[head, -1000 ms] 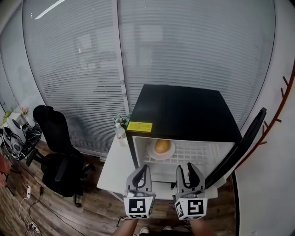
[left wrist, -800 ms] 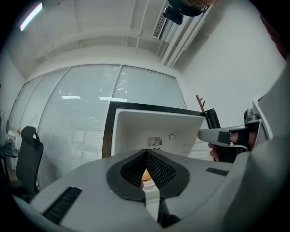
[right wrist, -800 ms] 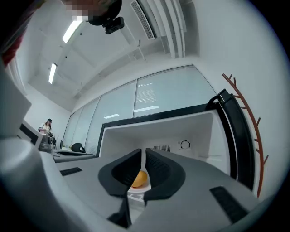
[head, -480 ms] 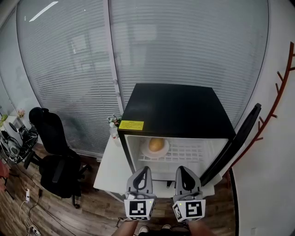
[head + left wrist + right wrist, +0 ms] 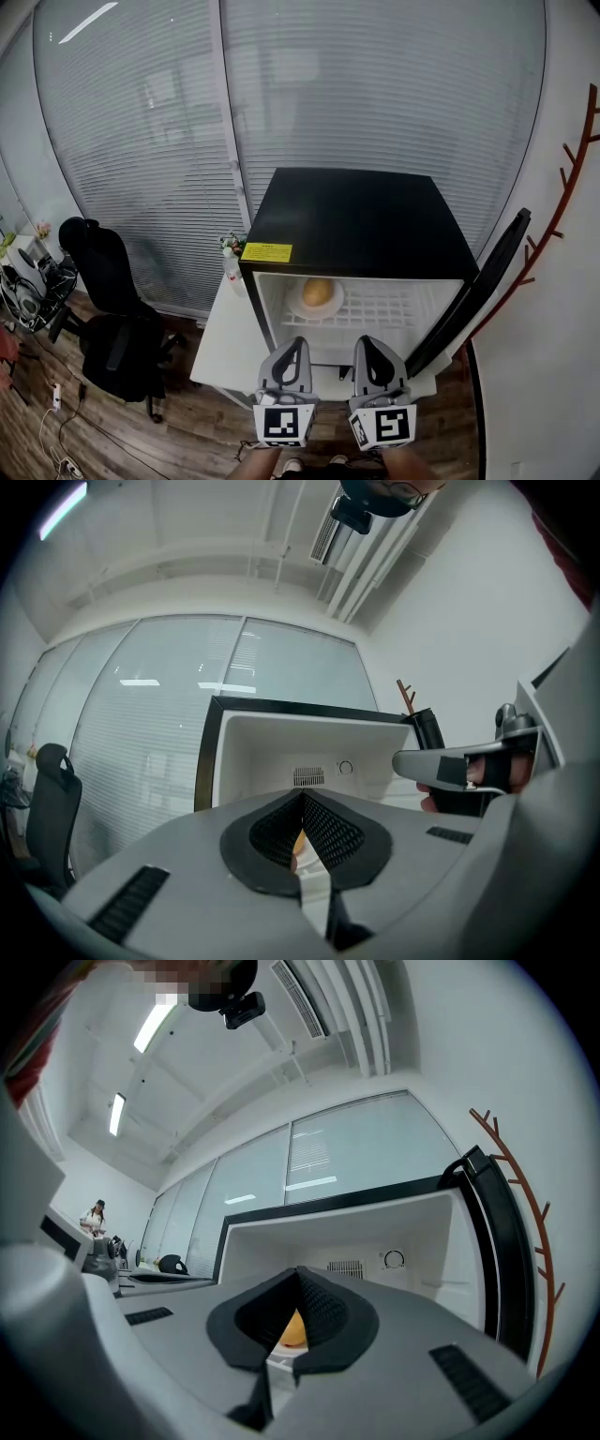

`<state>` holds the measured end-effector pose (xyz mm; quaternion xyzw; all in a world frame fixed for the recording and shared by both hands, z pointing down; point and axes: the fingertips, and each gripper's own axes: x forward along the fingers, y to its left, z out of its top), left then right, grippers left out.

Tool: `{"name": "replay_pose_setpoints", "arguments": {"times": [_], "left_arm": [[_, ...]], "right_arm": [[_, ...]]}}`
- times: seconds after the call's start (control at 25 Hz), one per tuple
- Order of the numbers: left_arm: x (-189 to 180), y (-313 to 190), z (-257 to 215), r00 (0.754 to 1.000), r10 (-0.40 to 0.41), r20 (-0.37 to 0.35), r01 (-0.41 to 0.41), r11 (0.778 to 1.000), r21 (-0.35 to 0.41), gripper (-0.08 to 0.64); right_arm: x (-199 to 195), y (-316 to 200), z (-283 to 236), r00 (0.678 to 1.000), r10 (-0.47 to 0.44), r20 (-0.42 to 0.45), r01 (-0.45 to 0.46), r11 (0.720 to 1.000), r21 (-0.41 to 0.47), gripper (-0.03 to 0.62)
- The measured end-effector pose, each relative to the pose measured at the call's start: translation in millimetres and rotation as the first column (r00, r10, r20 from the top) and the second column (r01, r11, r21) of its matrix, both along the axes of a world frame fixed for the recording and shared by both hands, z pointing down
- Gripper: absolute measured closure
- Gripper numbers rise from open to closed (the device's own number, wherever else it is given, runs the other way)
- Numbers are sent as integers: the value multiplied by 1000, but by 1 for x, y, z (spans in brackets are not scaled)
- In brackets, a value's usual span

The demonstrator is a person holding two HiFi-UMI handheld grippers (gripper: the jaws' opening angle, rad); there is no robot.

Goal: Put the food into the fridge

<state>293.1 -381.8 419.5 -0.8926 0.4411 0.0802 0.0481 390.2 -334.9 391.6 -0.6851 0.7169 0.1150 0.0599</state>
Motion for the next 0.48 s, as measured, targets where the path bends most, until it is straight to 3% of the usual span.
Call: {"name": "replay_pose_setpoints", "arguments": {"times": [0.48], "left_arm": [[1, -5, -4, 1000, 1, 0, -1, 1000, 20, 534]], "right_arm": [[1, -7, 6, 1000, 10, -11, -10, 1000, -13, 568]]}}
